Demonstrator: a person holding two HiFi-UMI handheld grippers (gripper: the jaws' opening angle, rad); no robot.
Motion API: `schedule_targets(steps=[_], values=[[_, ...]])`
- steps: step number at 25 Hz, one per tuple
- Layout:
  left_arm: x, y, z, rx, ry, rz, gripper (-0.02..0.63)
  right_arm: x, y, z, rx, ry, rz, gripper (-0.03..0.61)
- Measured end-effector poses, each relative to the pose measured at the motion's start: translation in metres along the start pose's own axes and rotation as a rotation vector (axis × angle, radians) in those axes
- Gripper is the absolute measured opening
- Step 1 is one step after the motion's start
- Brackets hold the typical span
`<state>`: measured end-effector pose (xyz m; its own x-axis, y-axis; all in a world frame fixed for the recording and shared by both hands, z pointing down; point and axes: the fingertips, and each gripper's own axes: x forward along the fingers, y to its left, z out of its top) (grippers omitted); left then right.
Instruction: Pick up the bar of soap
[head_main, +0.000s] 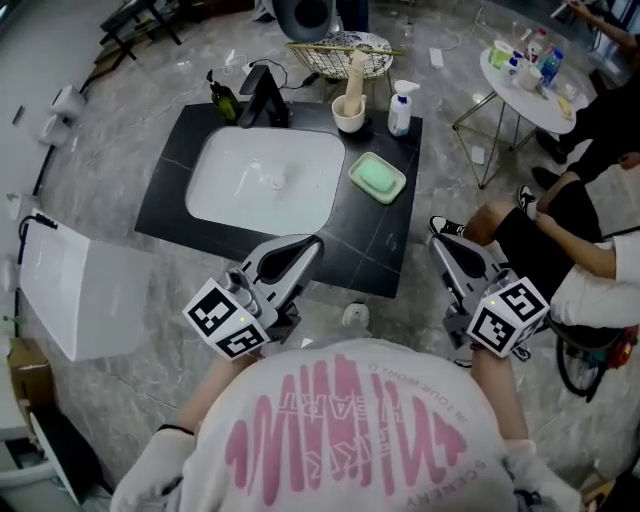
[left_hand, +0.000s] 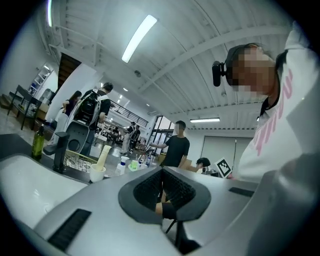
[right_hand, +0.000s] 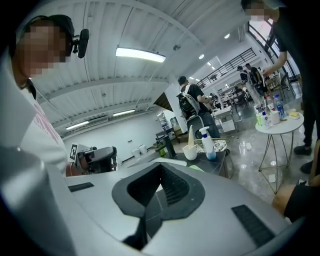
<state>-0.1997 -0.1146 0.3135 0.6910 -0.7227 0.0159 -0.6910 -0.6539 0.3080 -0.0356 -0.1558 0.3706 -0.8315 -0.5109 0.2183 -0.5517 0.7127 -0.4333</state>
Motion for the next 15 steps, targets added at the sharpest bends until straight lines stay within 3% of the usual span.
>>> schedule_targets(steps=[8, 12, 15], values=[[0.046, 0.041, 0.001, 0.024, 0.042, -0.121, 0.009, 0.016, -0.032, 0.000, 0.022, 0.024, -0.126, 0.012], [0.065, 0.049, -0.008, -0.005, 0.049, -0.143, 0.009, 0.006, -0.051, -0.008, 0.063, 0.050, -0.185, 0.012], [0.080, 0.055, -0.019, 0.026, 0.093, -0.117, 0.009, 0.011, -0.060, -0.006, 0.071, 0.067, -0.182, 0.012]])
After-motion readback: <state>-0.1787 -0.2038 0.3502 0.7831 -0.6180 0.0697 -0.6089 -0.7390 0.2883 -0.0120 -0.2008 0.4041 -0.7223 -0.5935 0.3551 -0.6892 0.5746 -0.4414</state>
